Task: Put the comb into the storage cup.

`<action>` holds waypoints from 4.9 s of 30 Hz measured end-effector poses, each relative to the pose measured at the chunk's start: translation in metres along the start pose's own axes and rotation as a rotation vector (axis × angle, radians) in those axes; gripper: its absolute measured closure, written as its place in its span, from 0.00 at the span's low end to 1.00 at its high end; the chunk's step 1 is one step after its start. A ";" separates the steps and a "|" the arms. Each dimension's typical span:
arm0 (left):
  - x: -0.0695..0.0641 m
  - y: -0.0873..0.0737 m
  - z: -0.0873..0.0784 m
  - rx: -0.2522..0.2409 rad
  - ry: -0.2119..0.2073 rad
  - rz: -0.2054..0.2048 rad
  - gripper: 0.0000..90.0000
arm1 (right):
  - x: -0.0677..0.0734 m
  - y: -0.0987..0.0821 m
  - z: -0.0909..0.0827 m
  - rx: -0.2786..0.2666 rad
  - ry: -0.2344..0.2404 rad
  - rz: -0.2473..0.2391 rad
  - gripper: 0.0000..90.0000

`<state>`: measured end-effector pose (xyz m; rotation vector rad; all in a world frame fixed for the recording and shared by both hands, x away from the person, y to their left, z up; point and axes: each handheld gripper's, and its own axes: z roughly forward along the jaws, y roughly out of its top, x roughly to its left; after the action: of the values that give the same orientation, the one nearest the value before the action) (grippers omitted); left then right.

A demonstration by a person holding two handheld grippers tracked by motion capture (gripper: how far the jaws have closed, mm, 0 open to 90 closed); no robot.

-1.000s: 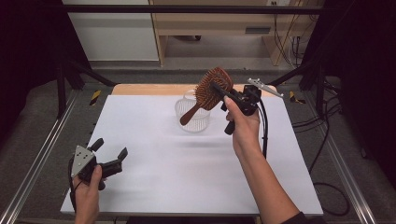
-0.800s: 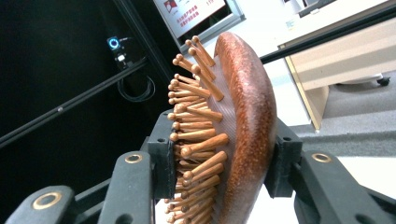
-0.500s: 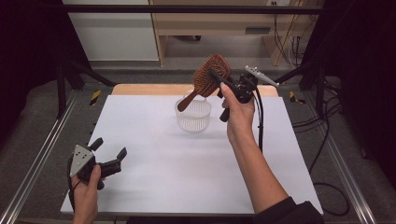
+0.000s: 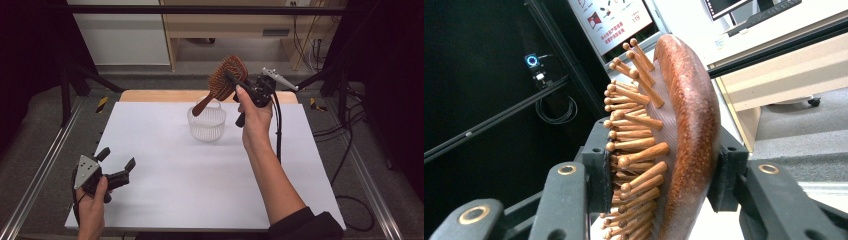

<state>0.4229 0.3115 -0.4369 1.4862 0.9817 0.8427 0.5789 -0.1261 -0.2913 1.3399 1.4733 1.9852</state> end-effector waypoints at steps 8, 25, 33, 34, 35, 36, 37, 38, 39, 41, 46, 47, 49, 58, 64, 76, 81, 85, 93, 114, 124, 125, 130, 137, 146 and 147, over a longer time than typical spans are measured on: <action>0.002 0.000 -0.001 0.001 0.003 0.003 0.04 | -0.001 0.001 0.000 -0.010 0.000 0.005 0.61; 0.001 0.000 -0.001 0.000 0.001 -0.001 0.04 | -0.006 0.002 -0.001 -0.017 -0.015 0.004 0.60; 0.001 -0.001 -0.001 0.001 0.000 0.001 0.04 | -0.008 0.002 -0.002 -0.017 -0.022 -0.002 0.60; 0.001 -0.001 -0.001 0.001 0.001 0.001 0.04 | -0.009 0.002 -0.002 -0.018 -0.023 -0.002 0.60; 0.002 -0.001 -0.001 0.000 0.001 0.001 0.04 | -0.009 0.002 -0.002 -0.018 -0.023 -0.001 0.60; 0.002 -0.001 -0.001 -0.001 0.001 0.000 0.04 | -0.009 0.003 -0.002 -0.019 -0.025 -0.001 0.60; 0.002 -0.001 -0.001 0.001 0.002 0.001 0.04 | -0.010 0.003 -0.002 -0.021 -0.024 0.001 0.60; 0.002 -0.001 -0.002 0.001 0.002 0.001 0.04 | -0.010 0.003 -0.002 -0.023 -0.025 0.000 0.60; 0.002 -0.001 -0.002 -0.002 0.004 -0.002 0.04 | -0.010 0.002 -0.002 -0.024 -0.026 0.000 0.60; 0.002 0.000 -0.002 -0.001 0.003 0.003 0.04 | -0.011 0.002 -0.001 -0.021 -0.027 0.001 0.60; 0.001 0.000 -0.001 -0.001 0.000 0.007 0.04 | -0.012 -0.001 0.002 -0.032 -0.016 -0.001 0.60; 0.001 0.000 -0.001 -0.002 0.000 0.007 0.04 | -0.012 -0.002 0.002 -0.032 -0.021 -0.010 0.60; 0.002 0.000 -0.002 0.000 0.000 0.006 0.04 | -0.012 -0.004 0.003 -0.030 -0.022 -0.005 0.60; 0.002 0.000 -0.002 -0.001 -0.001 0.005 0.04 | -0.012 -0.003 0.002 -0.034 -0.023 -0.003 0.60; 0.002 0.000 -0.002 -0.003 0.000 0.004 0.04 | -0.014 -0.003 0.001 -0.038 -0.027 -0.006 0.60; 0.000 -0.001 0.000 0.002 -0.003 0.005 0.03 | -0.018 -0.002 -0.008 -0.056 -0.025 0.002 0.60; 0.000 -0.001 0.001 0.001 -0.004 0.006 0.03 | -0.019 -0.004 -0.010 -0.057 -0.025 -0.006 0.60; 0.000 0.000 -0.001 -0.008 -0.002 -0.001 0.03 | -0.018 -0.005 -0.009 -0.057 -0.026 -0.008 0.60; 0.000 -0.001 0.000 -0.003 0.000 0.004 0.03 | -0.022 -0.010 -0.008 -0.061 -0.033 -0.002 0.60; 0.000 0.000 -0.001 -0.007 -0.003 0.003 0.03 | -0.027 -0.015 -0.007 -0.059 -0.052 -0.001 0.60; 0.000 -0.001 -0.001 -0.006 -0.003 0.003 0.03 | -0.028 -0.018 -0.004 -0.053 -0.057 -0.005 0.60; 0.000 -0.001 -0.001 -0.006 -0.004 0.002 0.03 | -0.028 -0.018 -0.003 -0.054 -0.058 -0.004 0.60; -0.001 -0.001 0.000 -0.006 -0.006 0.002 0.03 | -0.030 -0.020 -0.002 -0.056 -0.064 -0.002 0.60; -0.001 0.000 -0.001 -0.007 -0.006 0.007 0.03 | -0.032 -0.024 0.000 -0.058 -0.070 -0.002 0.60; -0.001 0.000 -0.001 -0.009 -0.006 0.005 0.03 | -0.038 -0.038 0.004 -0.044 -0.081 0.007 0.60; -0.001 -0.001 0.000 -0.008 -0.006 0.003 0.03 | -0.038 -0.040 0.005 -0.044 -0.081 0.011 0.60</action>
<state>0.4221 0.3107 -0.4373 1.4828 0.9709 0.8425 0.5919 -0.1345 -0.3447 1.3955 1.3812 1.9342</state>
